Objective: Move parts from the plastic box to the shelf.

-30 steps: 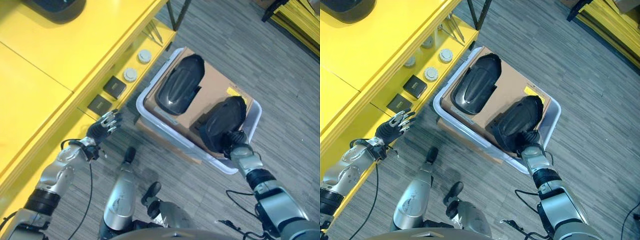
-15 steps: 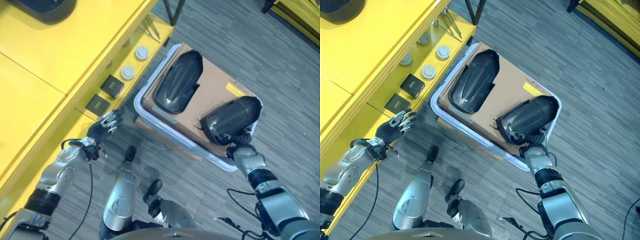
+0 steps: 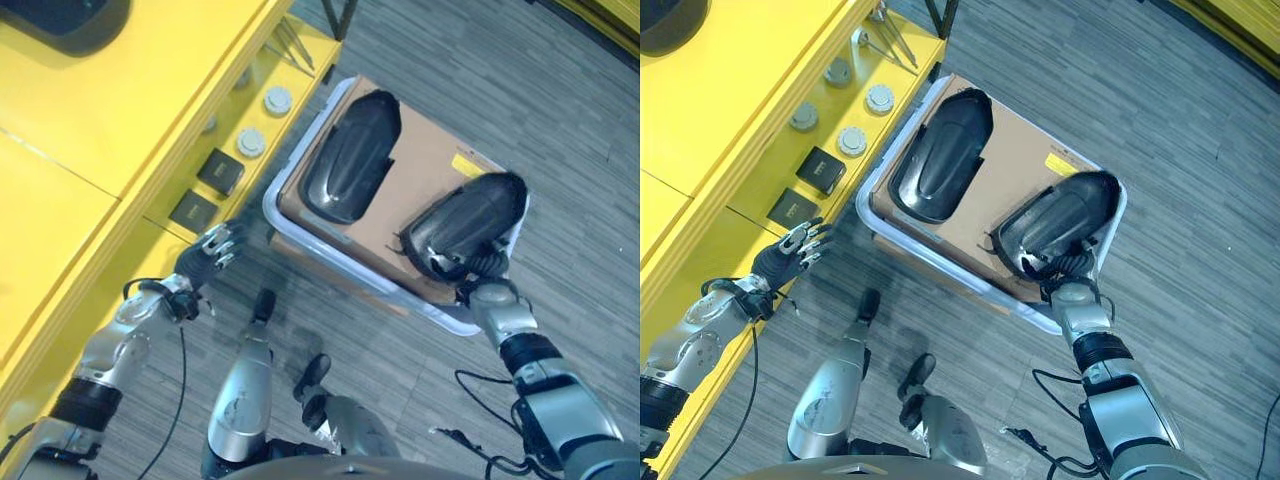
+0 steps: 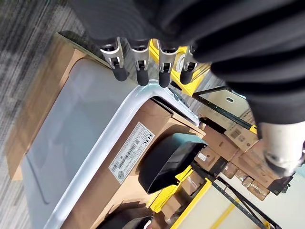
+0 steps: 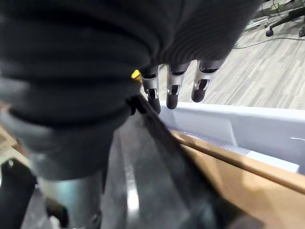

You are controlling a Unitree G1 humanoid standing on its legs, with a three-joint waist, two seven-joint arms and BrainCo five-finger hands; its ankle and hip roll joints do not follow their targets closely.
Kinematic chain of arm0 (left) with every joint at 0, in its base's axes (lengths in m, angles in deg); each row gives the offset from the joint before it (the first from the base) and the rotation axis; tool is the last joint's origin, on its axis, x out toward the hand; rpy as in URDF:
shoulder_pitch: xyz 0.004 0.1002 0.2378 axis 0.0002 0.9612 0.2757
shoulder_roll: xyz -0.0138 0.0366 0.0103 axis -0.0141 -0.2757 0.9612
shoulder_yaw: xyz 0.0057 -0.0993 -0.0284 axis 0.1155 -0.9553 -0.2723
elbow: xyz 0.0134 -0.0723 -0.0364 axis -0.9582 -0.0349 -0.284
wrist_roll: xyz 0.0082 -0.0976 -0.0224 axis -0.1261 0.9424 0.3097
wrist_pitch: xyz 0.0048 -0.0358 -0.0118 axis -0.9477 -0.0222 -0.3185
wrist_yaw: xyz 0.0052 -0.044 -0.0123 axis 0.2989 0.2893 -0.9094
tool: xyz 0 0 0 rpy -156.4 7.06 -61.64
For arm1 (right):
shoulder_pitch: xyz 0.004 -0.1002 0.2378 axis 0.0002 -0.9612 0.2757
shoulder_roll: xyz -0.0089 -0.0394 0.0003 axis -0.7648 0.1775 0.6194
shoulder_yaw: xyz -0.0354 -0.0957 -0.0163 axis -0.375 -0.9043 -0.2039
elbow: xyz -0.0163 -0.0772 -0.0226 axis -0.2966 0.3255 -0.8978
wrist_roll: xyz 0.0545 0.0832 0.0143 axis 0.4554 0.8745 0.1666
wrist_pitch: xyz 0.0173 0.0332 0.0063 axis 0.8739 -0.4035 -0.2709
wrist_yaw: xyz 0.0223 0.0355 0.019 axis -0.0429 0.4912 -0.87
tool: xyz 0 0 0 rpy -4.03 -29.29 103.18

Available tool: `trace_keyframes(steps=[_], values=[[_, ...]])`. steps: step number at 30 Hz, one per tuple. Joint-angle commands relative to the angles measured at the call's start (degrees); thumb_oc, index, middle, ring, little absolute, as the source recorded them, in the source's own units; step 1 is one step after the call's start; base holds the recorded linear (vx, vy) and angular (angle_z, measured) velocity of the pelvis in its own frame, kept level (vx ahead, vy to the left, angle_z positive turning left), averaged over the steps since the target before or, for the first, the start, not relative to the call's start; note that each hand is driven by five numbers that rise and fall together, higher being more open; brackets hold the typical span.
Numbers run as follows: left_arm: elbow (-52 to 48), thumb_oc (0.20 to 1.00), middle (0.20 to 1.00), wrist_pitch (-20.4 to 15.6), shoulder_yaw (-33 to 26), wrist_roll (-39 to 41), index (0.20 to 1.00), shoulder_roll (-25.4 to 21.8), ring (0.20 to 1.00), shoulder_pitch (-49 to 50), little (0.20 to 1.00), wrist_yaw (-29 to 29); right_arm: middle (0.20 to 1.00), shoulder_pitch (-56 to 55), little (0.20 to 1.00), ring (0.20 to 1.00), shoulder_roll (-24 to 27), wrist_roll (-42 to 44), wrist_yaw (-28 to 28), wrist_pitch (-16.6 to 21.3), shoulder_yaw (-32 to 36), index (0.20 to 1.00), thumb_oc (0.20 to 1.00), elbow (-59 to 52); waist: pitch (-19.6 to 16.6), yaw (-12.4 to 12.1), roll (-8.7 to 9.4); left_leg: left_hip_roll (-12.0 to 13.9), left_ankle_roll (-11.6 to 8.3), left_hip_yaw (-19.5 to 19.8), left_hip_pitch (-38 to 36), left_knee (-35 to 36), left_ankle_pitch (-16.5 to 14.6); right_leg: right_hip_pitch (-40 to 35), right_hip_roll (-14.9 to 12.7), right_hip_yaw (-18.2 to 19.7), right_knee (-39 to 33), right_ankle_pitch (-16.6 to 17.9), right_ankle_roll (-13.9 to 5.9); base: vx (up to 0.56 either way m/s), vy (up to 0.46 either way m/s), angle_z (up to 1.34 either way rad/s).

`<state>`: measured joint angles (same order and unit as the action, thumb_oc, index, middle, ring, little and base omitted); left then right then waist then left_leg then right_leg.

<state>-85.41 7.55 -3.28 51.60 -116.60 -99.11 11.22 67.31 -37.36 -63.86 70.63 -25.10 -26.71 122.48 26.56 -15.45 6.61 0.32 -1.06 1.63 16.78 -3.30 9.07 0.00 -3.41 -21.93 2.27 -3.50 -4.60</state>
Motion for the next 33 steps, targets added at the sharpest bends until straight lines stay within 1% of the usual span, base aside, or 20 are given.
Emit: trace_keyframes(steps=[1, 3, 6, 9, 13, 15, 21, 23, 25, 28, 31, 33], values=[[-4.3, 1.000, 1.000, -2.0, -1.8, 2.3, 1.000, 3.1, 1.000, 2.2, 1.000, 0.2, 1.000, 1.1, 1.000, 1.000, 7.0, -0.6, 7.0, 4.2, 1.4, 1.000, 1.000, -5.4, -2.7, 1.0, -0.24, -0.7, 1.51, -2.3, -0.7, -7.1, -8.6, 4.8, -4.0, 2.7, -2.6, 11.4, -4.53, 0.00, 0.070, -0.06], [-4.9, 1.000, 1.000, -1.7, -2.4, 2.9, 1.000, 3.6, 1.000, 2.7, 1.000, 0.7, 1.000, 0.3, 1.000, 1.000, 7.4, -1.1, 7.7, 4.8, 3.4, 1.000, 1.000, -8.5, -2.8, 1.5, -0.50, -0.7, 1.61, -2.6, -1.1, -7.0, -8.8, 4.6, -4.0, 3.0, -2.6, 11.3, -4.51, 0.00, 0.073, -0.07], [-5.8, 1.000, 1.000, -1.7, -2.6, 3.1, 1.000, 4.0, 1.000, 3.6, 1.000, 1.3, 1.000, -0.5, 1.000, 1.000, 8.3, -1.2, 11.1, 7.2, 5.8, 1.000, 1.000, -12.8, -3.0, 2.0, -0.79, -0.7, 1.71, -2.8, -1.7, -7.0, -9.0, 4.4, -4.1, 3.4, -2.5, 11.2, -4.58, 0.01, 0.050, -0.15], [-7.0, 1.000, 1.000, -1.6, -3.4, 3.8, 1.000, 4.1, 1.000, 5.3, 1.000, 1.7, 1.000, -1.8, 1.000, 1.000, 9.5, -2.1, 14.2, 8.1, 9.0, 1.000, 1.000, -19.5, -3.5, 2.6, -0.95, -0.6, 1.87, -3.1, -2.3, -6.8, -9.3, 4.2, -4.1, 3.8, -2.4, 11.1, -4.71, 0.03, 0.060, -0.05], [-7.9, 1.000, 1.000, -1.0, -4.8, 4.3, 1.000, 4.7, 1.000, 7.0, 1.000, 2.3, 1.000, -4.5, 1.000, 1.000, 9.7, -3.1, 12.9, 6.6, 12.5, 1.000, 1.000, -25.1, -4.4, 3.6, -1.29, -0.8, 2.02, -3.8, -3.3, -6.3, -9.2, 4.1, -4.5, 4.1, -2.3, 11.0, -4.82, 0.03, 0.081, -0.11], [-7.7, 1.000, 1.000, -1.1, -5.0, 4.4, 1.000, 4.9, 1.000, 7.4, 1.000, 2.3, 1.000, -5.6, 1.000, 1.000, 9.4, -3.2, 12.2, 5.6, 13.1, 1.000, 1.000, -25.7, -4.6, 3.9, -1.37, -0.7, 2.06, -4.1, -3.7, -6.3, -9.3, 3.9, -4.6, 4.2, -2.2, 11.0, -4.84, 0.02, 0.048, -0.06], [-7.0, 1.000, 1.000, -1.3, -4.7, 4.2, 1.000, 5.2, 1.000, 7.8, 1.000, 2.0, 1.000, -7.9, 1.000, 1.000, 7.3, -3.2, 10.7, 1.8, 12.4, 1.000, 1.000, -21.9, -4.9, 4.0, -1.58, -0.7, 2.14, -4.5, -4.1, -6.5, -9.4, 3.4, -4.8, 4.3, -2.3, 11.1, -4.79, 0.00, 0.005, -0.01], [-6.8, 1.000, 1.000, -1.5, -4.5, 3.9, 1.000, 5.3, 1.000, 7.9, 1.000, 1.6, 1.000, -8.3, 1.000, 1.000, 6.5, -2.5, 10.5, 1.7, 11.6, 1.000, 1.000, -19.2, -4.8, 3.8, -1.71, -0.7, 2.16, -4.5, -4.2, -6.6, -9.3, 3.2, -4.9, 4.2, -2.3, 11.2, -4.74, 0.00, 0.000, 0.00], [-6.2, 1.000, 1.000, -1.7, -3.7, 3.7, 1.000, 5.2, 1.000, 7.2, 1.000, 1.4, 1.000, -7.6, 1.000, 1.000, 5.3, -1.2, 9.9, 2.9, 10.0, 1.000, 1.000, -12.3, -4.4, 3.3, -1.94, -0.8, 2.18, -4.2, -3.8, -6.9, -9.3, 3.2, -5.0, 3.9, -2.5, 11.4, -4.79, 0.00, -0.031, 0.00], [-5.8, 1.000, 1.000, -1.9, -3.3, 3.6, 1.000, 5.0, 1.000, 6.6, 1.000, 1.5, 1.000, -6.5, 1.000, 1.000, 4.9, -0.2, 9.6, 3.6, 9.0, 1.000, 1.000, -9.1, -4.0, 3.0, -2.02, -0.9, 2.16, -4.0, -3.4, -7.1, -9.2, 3.3, -5.1, 3.8, -2.5, 11.5, -4.81, -0.01, -0.020, 0.01], [-5.6, 1.000, 1.000, -1.8, -2.7, 3.6, 1.000, 4.8, 1.000, 5.7, 1.000, 1.6, 1.000, -4.6, 1.000, 1.000, 5.0, 1.0, 9.2, 3.4, 7.8, 1.000, 1.000, -6.4, -3.8, 2.6, -2.24, -1.0, 2.07, -3.6, -3.0, -7.1, -9.1, 3.4, -5.2, 3.5, -2.6, 11.5, -4.84, 0.00, 0.000, 0.00], [-5.1, 1.000, 1.000, -1.6, -2.3, 3.8, 1.000, 4.7, 1.000, 4.8, 1.000, 1.7, 1.000, -2.0, 1.000, 1.000, 5.4, 1.8, 8.0, 3.6, 6.4, 1.000, 1.000, -3.6, -3.5, 2.1, -2.69, -1.2, 1.96, -3.3, -2.7, -7.4, -9.2, 3.5, -5.3, 3.4, -2.5, 11.4, -4.85, 0.00, 0.000, 0.00]])
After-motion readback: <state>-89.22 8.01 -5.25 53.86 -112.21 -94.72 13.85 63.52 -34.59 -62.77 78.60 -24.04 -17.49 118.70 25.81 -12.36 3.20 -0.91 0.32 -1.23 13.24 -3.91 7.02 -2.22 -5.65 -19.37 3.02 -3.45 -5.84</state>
